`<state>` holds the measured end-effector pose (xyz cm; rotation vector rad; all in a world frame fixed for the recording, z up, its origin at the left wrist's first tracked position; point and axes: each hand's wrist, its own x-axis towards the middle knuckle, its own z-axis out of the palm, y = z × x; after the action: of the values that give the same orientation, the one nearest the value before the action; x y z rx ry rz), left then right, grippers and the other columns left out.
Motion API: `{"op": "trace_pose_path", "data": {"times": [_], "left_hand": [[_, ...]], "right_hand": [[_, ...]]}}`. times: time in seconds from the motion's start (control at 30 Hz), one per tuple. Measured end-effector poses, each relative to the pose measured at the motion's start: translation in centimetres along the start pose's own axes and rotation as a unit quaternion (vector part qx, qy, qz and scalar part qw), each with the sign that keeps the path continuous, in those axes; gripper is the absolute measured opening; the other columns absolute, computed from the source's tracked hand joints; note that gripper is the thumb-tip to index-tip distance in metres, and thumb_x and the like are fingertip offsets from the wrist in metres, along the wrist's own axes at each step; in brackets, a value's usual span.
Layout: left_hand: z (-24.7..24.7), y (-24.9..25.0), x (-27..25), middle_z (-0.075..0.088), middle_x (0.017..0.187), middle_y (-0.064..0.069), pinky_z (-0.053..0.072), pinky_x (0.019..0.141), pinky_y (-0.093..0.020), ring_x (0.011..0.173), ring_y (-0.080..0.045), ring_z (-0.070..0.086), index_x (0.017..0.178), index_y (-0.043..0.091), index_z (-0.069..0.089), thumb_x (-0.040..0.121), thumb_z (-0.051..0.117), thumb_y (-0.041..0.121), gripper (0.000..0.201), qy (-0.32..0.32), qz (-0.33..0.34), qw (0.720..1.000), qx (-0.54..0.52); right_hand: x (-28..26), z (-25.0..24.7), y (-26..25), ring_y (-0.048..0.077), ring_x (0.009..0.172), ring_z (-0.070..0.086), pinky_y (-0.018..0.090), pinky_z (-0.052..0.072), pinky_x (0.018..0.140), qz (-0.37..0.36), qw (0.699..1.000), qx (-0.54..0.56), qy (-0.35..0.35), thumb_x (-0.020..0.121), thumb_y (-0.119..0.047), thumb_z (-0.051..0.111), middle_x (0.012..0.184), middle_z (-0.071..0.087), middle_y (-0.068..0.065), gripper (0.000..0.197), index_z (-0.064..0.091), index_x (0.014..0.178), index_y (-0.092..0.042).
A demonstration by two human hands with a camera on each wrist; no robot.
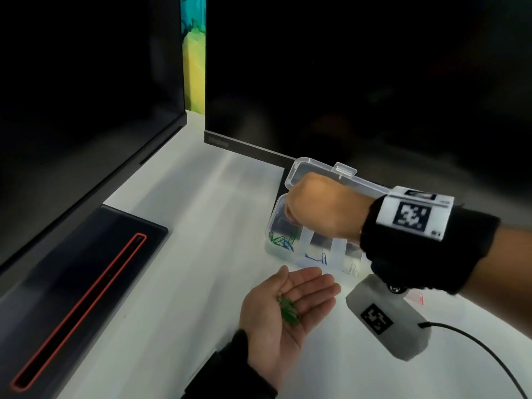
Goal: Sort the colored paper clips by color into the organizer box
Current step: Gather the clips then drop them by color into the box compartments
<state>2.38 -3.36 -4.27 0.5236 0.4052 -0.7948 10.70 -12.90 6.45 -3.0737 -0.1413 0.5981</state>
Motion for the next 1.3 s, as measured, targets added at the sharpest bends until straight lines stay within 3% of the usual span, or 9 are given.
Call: {"op": "trace_pose_path", "data": {"times": [0.1, 0.23, 0.37, 0.6, 0.7, 0.93, 1.07, 1.17, 1.3], "left_hand": [[0.0, 0.1, 0.0, 0.069, 0.100, -0.030, 0.055, 0.085, -0.044, 0.091, -0.039, 0.070, 0.099, -0.012, 0.065, 0.099, 0.039, 0.026, 0.046, 0.003, -0.004, 1.000, 0.005], [0.1, 0.1, 0.0, 0.069, 0.101, -0.029, 0.053, 0.088, -0.045, 0.093, -0.040, 0.070, 0.101, -0.012, 0.065, 0.100, 0.038, 0.026, 0.047, 0.003, -0.007, 1.000, 0.013], [0.2, 0.1, 0.0, 0.070, 0.098, -0.029, 0.053, 0.087, -0.046, 0.087, -0.037, 0.071, 0.097, -0.012, 0.066, 0.100, 0.038, 0.026, 0.047, 0.006, -0.005, 1.000, 0.014], [0.2, 0.2, 0.0, 0.070, 0.098, -0.028, 0.054, 0.085, -0.045, 0.087, -0.036, 0.072, 0.101, -0.011, 0.065, 0.101, 0.037, 0.026, 0.047, 0.006, -0.007, 1.000, 0.013], [0.2, 0.1, 0.0, 0.070, 0.098, -0.029, 0.058, 0.079, -0.042, 0.087, -0.037, 0.072, 0.101, -0.012, 0.065, 0.100, 0.038, 0.027, 0.047, 0.004, -0.008, 1.000, 0.009], [0.0, 0.0, 0.2, 0.069, 0.098, -0.031, 0.059, 0.075, -0.042, 0.086, -0.039, 0.071, 0.097, -0.013, 0.066, 0.100, 0.038, 0.026, 0.048, 0.002, -0.004, 1.000, -0.001], [-0.1, 0.0, 0.2, 0.070, 0.095, -0.029, 0.057, 0.081, -0.043, 0.080, -0.036, 0.072, 0.077, -0.008, 0.074, 0.098, 0.040, 0.025, 0.052, -0.006, 0.005, 1.000, -0.003], [0.0, 0.0, 0.3, 0.070, 0.097, -0.028, 0.055, 0.085, -0.044, 0.083, -0.036, 0.071, 0.090, -0.010, 0.070, 0.099, 0.039, 0.025, 0.047, -0.005, 0.009, 1.000, 0.006], [0.0, -0.1, 0.2, 0.070, 0.097, -0.028, 0.056, 0.085, -0.044, 0.083, -0.036, 0.072, 0.096, -0.010, 0.066, 0.099, 0.039, 0.025, 0.045, -0.001, 0.014, 1.000, 0.014]], "right_hand": [[-0.2, 0.9, -0.9, 0.022, 0.066, 0.046, 0.031, 0.039, 0.061, 0.010, 0.994, -0.109, -0.001, 0.095, -0.019, 0.045, 0.063, 0.038, -0.002, 0.035, 0.035, 0.061, -0.020], [0.3, 2.0, -1.0, 0.016, 0.053, 0.043, 0.029, 0.039, 0.054, 0.011, 0.983, -0.184, -0.007, 0.093, -0.023, 0.050, 0.064, 0.042, -0.002, 0.027, 0.036, 0.071, -0.014], [0.5, 2.7, -1.6, 0.019, 0.061, 0.050, 0.031, 0.043, 0.054, -0.018, 0.971, -0.236, -0.029, 0.094, -0.013, 0.049, 0.071, 0.047, -0.001, 0.006, 0.054, 0.094, -0.010], [0.5, 3.0, -1.3, 0.022, 0.067, 0.052, 0.032, 0.045, 0.059, -0.037, 0.973, -0.227, -0.033, 0.092, -0.009, 0.047, 0.072, 0.045, -0.001, 0.005, 0.048, 0.090, -0.013], [0.6, 2.9, -0.5, 0.018, 0.055, 0.045, 0.031, 0.044, 0.059, -0.025, 0.979, -0.202, 0.006, 0.093, -0.015, 0.050, 0.065, 0.040, -0.002, 0.010, 0.044, 0.085, -0.016], [1.2, 2.8, 0.0, 0.022, 0.069, 0.054, 0.032, 0.047, 0.062, -0.047, 0.979, -0.198, -0.011, 0.089, -0.030, 0.064, 0.079, 0.054, -0.002, 0.014, 0.057, 0.095, -0.019], [1.2, 3.5, -0.7, 0.022, 0.062, 0.050, 0.032, 0.044, 0.055, -0.086, 0.964, -0.250, 0.004, 0.092, -0.014, 0.053, 0.073, 0.049, 0.002, 0.010, 0.050, 0.083, -0.011], [1.2, 3.7, -0.9, 0.023, 0.060, 0.052, 0.030, 0.039, 0.048, -0.094, 0.955, -0.282, -0.009, 0.091, -0.004, 0.048, 0.071, 0.048, 0.003, 0.016, 0.049, 0.076, -0.009], [1.1, 3.7, -0.8, 0.022, 0.061, 0.054, 0.027, 0.033, 0.043, -0.092, 0.950, -0.299, -0.028, 0.091, -0.004, 0.049, 0.083, 0.060, 0.004, 0.012, 0.059, 0.094, -0.008]]}}
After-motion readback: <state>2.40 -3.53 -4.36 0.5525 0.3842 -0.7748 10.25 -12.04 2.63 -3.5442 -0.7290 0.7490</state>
